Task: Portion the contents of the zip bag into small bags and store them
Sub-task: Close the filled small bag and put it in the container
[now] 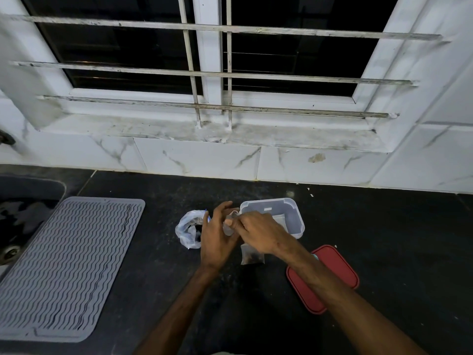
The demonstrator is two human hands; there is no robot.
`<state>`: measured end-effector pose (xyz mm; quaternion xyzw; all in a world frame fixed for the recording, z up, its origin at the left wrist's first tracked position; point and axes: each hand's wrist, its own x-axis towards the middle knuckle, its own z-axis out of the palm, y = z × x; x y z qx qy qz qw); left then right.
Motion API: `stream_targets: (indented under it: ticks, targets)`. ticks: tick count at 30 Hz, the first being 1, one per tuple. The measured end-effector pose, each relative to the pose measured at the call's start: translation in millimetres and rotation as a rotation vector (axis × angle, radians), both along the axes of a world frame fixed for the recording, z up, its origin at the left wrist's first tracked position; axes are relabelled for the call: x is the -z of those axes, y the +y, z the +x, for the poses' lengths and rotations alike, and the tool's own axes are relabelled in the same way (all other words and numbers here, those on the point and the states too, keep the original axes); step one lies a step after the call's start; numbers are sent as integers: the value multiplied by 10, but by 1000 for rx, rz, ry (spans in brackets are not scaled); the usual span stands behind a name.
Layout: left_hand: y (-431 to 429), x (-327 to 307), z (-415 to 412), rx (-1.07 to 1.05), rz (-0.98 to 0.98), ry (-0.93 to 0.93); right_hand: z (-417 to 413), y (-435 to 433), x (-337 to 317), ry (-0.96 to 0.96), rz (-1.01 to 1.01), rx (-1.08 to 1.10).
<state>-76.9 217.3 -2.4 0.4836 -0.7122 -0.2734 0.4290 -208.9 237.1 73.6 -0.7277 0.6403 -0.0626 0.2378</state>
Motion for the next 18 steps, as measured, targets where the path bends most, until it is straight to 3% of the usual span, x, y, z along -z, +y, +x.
stream_targets:
  ticks: [6,11,18]
  targets:
    - [12,-23,81,-57,45,155,-133,-16,-34,-79,-17,-12]
    - [45,-15,86,0,93,134,-216,-44,20,-62,-102,-137]
    - [266,152,103,159,269,56,-384,36,242,-163,6,-185]
